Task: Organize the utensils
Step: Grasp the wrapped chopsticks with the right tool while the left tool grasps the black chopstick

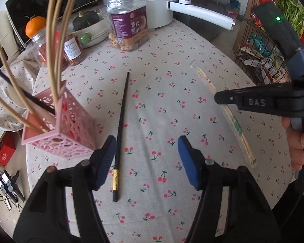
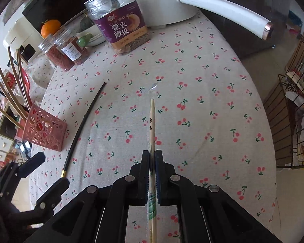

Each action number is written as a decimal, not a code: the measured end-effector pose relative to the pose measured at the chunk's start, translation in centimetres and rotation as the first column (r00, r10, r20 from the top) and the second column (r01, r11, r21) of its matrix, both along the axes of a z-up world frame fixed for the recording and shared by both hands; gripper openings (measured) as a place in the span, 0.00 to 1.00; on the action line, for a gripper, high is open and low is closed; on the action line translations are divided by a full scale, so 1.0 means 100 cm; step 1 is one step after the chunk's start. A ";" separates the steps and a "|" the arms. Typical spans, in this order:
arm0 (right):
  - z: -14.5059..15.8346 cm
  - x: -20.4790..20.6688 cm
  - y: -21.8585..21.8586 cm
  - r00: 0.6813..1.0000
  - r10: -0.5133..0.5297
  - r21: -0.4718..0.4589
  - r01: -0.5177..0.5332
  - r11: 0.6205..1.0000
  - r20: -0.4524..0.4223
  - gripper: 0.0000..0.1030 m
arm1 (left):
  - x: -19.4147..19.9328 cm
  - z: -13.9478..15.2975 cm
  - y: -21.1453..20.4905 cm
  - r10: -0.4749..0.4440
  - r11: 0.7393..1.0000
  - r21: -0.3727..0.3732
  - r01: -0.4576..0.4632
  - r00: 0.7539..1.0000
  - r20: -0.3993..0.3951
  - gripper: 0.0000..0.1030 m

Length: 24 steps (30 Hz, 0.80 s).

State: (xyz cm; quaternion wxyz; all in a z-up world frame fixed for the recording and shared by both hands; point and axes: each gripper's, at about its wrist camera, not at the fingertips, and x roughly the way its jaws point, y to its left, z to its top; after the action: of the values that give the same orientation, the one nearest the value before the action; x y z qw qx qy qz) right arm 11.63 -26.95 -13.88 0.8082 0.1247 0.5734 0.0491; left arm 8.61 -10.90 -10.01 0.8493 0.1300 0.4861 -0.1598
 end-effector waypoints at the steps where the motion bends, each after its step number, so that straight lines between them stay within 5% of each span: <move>1: 0.002 -0.001 -0.006 1.000 -0.011 0.008 0.011 1.000 0.002 0.05 | 0.013 -0.006 -0.006 0.014 1.000 0.000 -0.014 1.000 -0.026 0.51; 5: 0.011 -0.003 -0.029 0.999 -0.046 0.041 0.046 0.998 0.009 0.05 | 0.060 -0.022 -0.025 0.074 0.996 0.046 -0.071 0.996 -0.055 0.35; 14: 0.028 -0.003 -0.044 0.998 -0.037 0.094 0.033 0.995 0.043 0.05 | 0.120 -0.041 -0.034 0.130 0.969 0.217 -0.122 0.991 -0.027 0.24; 24: 0.033 -0.003 -0.041 0.998 -0.037 0.110 0.031 0.993 0.055 0.05 | 0.129 -0.054 -0.019 0.128 0.982 0.160 -0.103 0.980 -0.151 0.07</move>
State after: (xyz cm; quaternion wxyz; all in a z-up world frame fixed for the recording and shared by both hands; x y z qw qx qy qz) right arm 11.35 -31.05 -10.59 0.8169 0.1772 0.5443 0.0701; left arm 21.56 -12.79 -15.43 0.8030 0.1524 0.5702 -0.0825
